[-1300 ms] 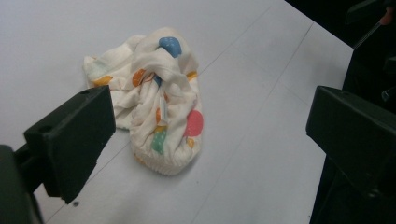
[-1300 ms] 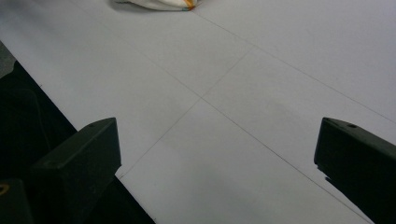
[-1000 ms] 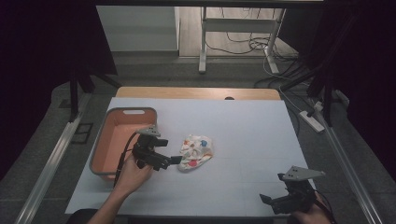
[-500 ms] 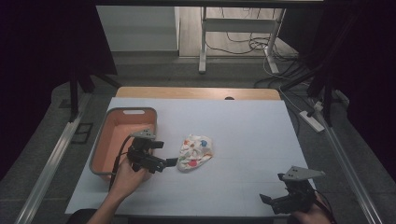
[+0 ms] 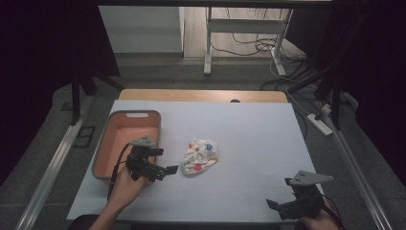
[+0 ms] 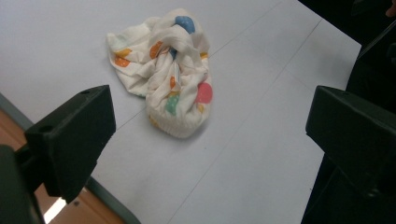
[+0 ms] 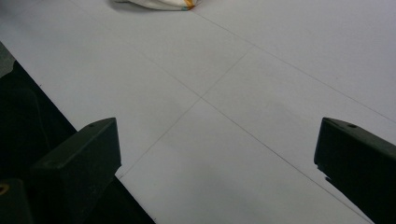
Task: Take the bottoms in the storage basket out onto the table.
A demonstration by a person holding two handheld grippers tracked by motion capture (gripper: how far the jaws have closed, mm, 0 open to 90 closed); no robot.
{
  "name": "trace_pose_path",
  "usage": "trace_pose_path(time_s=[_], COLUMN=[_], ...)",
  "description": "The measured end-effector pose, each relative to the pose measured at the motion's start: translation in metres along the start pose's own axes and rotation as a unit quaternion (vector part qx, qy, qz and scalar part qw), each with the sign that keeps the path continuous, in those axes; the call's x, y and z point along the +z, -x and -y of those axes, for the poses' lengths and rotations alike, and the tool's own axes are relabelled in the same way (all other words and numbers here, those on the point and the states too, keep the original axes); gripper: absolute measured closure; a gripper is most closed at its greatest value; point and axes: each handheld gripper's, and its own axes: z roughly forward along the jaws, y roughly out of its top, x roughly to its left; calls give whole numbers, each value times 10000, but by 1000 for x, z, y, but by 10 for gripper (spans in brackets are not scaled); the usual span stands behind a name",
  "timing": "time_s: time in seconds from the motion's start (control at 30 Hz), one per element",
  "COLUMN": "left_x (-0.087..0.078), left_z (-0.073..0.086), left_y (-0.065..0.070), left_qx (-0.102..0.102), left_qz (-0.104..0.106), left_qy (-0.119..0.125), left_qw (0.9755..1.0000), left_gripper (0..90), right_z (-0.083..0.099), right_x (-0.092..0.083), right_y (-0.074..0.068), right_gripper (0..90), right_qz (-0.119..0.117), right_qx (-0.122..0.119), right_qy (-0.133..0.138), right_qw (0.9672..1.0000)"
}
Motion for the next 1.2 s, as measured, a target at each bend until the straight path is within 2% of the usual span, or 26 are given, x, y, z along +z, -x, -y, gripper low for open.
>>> trace_pose_path(time_s=[0.33,0.57,1.2], left_x=[-8,-12,-27], left_z=[9,15,29], left_y=[-2,0,2], left_qx=[-96,-59,-96], left_qz=[25,-45,-114], left_qy=[127,59,136], left_qw=[9999,10000,9998], left_gripper=[31,23,24], right_z=[0,0,0], right_x=[0,0,0], right_y=[0,0,0], right_gripper=[10,10,10], right_qz=[6,8,16], right_qx=[2,-9,-13], right_qy=[-2,-8,-28], right_qw=[10000,10000,10000])
